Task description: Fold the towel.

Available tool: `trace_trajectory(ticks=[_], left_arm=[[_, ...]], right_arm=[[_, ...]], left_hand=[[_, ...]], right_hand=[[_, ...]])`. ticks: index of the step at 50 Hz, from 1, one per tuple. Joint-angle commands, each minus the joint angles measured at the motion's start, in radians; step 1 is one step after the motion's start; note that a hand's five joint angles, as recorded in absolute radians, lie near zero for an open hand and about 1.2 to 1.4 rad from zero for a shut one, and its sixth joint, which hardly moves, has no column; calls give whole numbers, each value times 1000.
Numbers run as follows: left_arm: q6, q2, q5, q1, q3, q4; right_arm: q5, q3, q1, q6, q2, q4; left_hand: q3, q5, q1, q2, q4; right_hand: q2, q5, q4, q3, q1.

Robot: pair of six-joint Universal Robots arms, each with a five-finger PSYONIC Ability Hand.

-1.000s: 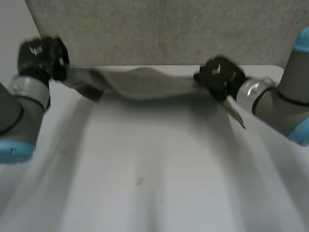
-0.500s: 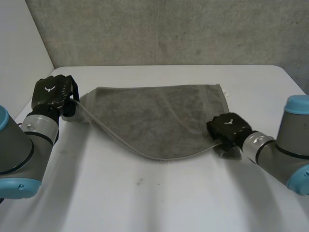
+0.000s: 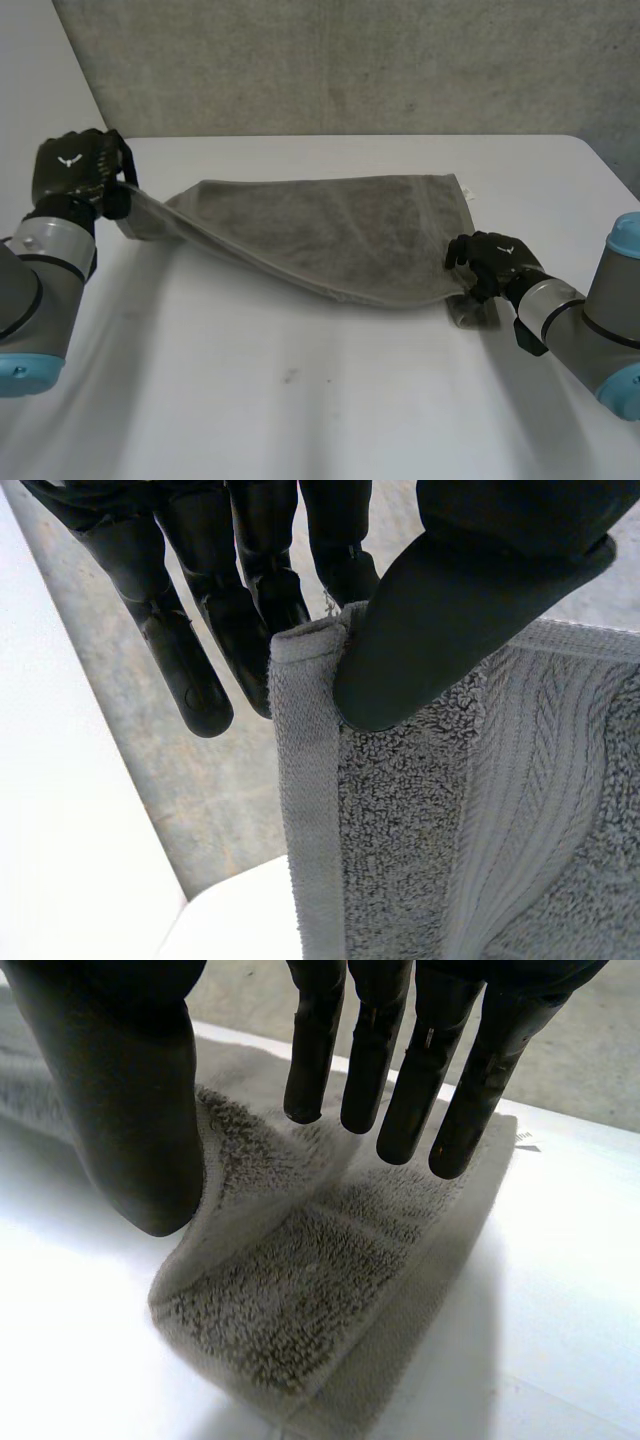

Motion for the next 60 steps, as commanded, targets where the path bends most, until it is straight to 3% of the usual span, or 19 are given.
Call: trace_trajectory(ticks=[1,5,10,14,39,48,60], left_arm=[[2,17,0,27,6,1],[2,15,-5,44,12,2],[2,12,-6,71,16,1],[1,4,-6,76,16,1],[2,-2,-5,76,-1,1],[4,-3,-5,76,-2,1],[2,-3,-5,76,-4,1]], right_arm=[[40,-28,3,105,19,-1],[60,-40,9,99,24,-3],[78,-43,46,48,30,0],[80,-37,48,1,32,-1],[86,-42,48,-82,88,2],[160,-71,44,-125,114,-4],[187,-92,32,-142,94,-15]], left_hand=[[178,188,191,178,177],[178,188,191,178,177],[178,188,191,178,177],[178,188,191,178,177],[178,188,191,178,177],[178,188,191,178,177],[178,188,191,178,177]], right_hand=[[112,148,131,120,135],[79,115,99,88,103],[-296,-260,-276,-287,-272],[-346,-310,-327,-337,-323],[-247,-211,-227,-238,-223],[-161,-125,-142,-152,-138],[-135,-99,-115,-126,-111]])
